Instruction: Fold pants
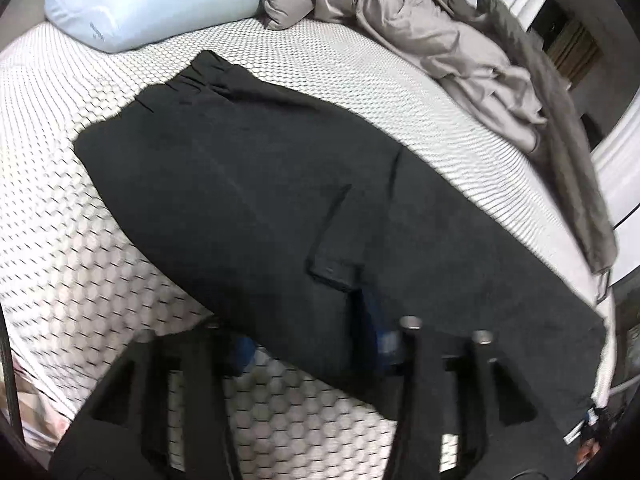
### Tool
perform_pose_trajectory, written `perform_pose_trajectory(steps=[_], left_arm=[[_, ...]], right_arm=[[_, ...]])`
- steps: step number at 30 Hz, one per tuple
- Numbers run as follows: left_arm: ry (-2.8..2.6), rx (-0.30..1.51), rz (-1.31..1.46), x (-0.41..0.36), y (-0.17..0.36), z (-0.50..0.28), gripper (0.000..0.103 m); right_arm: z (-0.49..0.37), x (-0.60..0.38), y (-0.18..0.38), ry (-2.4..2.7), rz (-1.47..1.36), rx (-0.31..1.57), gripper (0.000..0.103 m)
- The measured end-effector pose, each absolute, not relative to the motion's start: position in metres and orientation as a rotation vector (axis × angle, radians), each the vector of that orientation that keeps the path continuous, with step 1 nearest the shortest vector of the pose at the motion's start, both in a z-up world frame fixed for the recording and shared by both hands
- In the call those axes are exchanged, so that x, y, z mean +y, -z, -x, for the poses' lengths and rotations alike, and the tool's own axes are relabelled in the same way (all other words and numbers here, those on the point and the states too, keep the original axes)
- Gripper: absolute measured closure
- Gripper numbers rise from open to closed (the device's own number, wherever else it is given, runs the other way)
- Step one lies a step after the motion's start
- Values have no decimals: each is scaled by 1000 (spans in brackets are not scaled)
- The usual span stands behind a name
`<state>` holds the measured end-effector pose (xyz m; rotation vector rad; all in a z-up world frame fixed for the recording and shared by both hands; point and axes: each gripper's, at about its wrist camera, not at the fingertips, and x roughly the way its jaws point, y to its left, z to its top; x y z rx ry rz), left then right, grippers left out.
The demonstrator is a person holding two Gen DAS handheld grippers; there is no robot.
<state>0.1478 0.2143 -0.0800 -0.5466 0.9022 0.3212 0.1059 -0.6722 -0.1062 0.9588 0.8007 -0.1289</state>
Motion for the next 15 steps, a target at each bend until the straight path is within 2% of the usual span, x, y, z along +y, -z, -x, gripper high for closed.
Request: perform_pose_trajectory(steps=[3,5,9,11,13,15], left_arm=[[-361,891,541,220,71,-141,41],[-381,880,493,222,64,-138,35],[-441,855,369,207,51,-138,35],[-464,844,274,195,43,-142,35],[-486,846,220,192,38,-144,30],[-509,862,240,197,38,-144,17]], right_arm=[[-97,-686,109,114,-1103,738,71],[-87,-691,93,205,-1047,676,57],[-80,-690,69,208,-987,583,54],[-83,-685,63,182,-956,580,43],[-98,-671,58,147,-931,585,36],[-112,-659,54,116,-906,596,35]])
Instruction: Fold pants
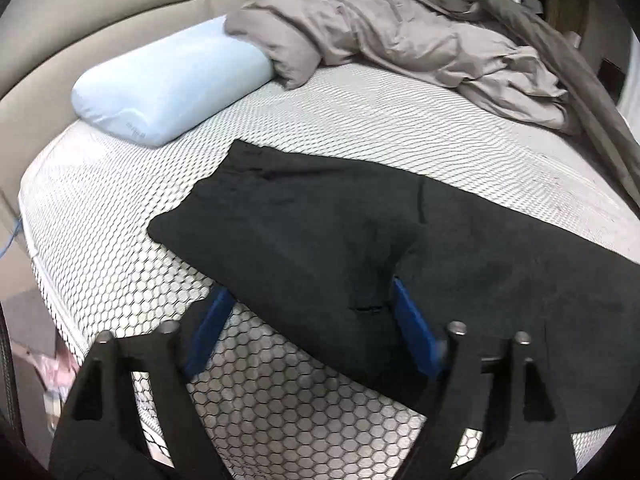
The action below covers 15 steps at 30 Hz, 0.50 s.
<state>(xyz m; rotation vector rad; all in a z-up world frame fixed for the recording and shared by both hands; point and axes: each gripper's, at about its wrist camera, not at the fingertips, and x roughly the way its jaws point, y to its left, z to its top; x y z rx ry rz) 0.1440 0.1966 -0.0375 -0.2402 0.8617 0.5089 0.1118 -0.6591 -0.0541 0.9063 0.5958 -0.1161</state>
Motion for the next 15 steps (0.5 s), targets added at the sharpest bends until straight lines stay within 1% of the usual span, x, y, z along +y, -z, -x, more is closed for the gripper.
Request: perform_pose_trajectory(steps=[2,6,8,9,11,12,15], left_arm=[[-521,896,291,209,45,-144,11],[-460,949,355,227,60,-144,8],[-374,989,442,240,69,-142,8],[-338,997,494,247,72,-140,10],[-283,970,614,264,72,-129,11],[-264,955,656,270,71,-123,14],[-276,868,720,289,67,-108,16]], right_arm=[[-117,-651,49,112,-880,606,34],[-128,-641,52,110,-858,623,33],[-132,-639,52,106,-857,631,32],[-130,-639,53,106,-855,638,32],[-129,-638,55,94,-855,648,32],[-128,-638,56,88,-853,652,32],[-129,-637,60,91,-840,663,32]])
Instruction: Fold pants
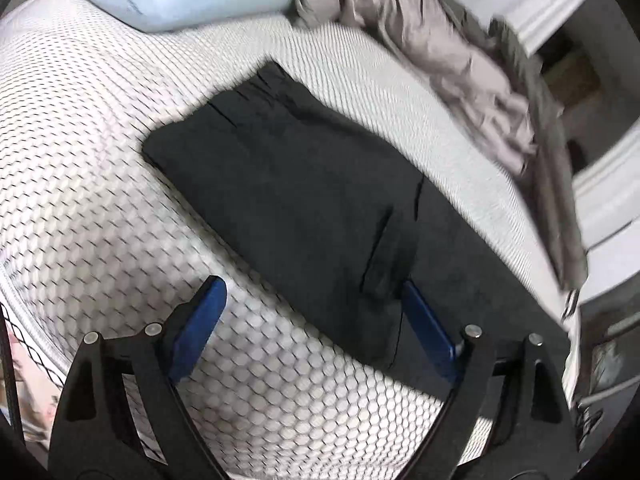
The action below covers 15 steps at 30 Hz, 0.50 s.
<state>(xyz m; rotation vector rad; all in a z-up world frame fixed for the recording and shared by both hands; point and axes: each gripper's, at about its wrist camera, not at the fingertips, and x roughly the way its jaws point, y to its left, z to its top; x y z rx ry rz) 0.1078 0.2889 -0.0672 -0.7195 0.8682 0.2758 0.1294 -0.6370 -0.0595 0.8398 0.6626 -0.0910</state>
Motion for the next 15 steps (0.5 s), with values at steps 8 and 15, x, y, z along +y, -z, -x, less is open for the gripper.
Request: perform_pose_trajectory(steps=[8,15], left_arm=[[-343,755,748,321,77,-130,96],[-445,870,655,325,96,-154,81]], right_arm=[[-125,-641,67,111,-849,665,32],[-127,-639,65,109,-834,662,32]])
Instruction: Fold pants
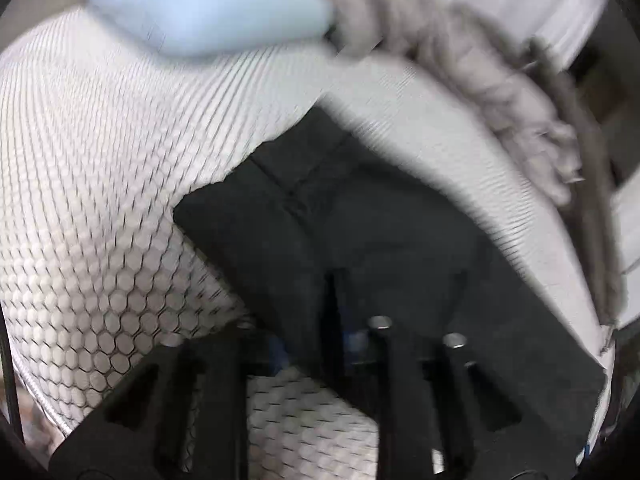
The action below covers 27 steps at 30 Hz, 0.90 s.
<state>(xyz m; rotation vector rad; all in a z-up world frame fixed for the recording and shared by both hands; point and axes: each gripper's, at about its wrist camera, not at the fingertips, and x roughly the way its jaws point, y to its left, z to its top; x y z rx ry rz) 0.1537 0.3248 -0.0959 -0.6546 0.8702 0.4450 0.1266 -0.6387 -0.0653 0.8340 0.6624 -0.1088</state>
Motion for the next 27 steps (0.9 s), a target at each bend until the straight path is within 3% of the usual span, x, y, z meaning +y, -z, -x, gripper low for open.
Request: perform_pose_trajectory(steps=[2,6,11,21,27], left_arm=[[-463,843,662,325,88,-150,79],[-514,752,595,303,50,-124,39],[-378,657,459,240,12,-122,21],[13,817,299,58,43,-202,19],[58,846,225,3,55,-229,19]], right_arm=[[-128,-639,66,110,-825,670,32],[-127,-643,65,103,-843,659,32],[-131,-642,63,93,-849,654,32],[-185,-615,50,29,-676,751,32],[-255,-599,49,40,-438,870,29]])
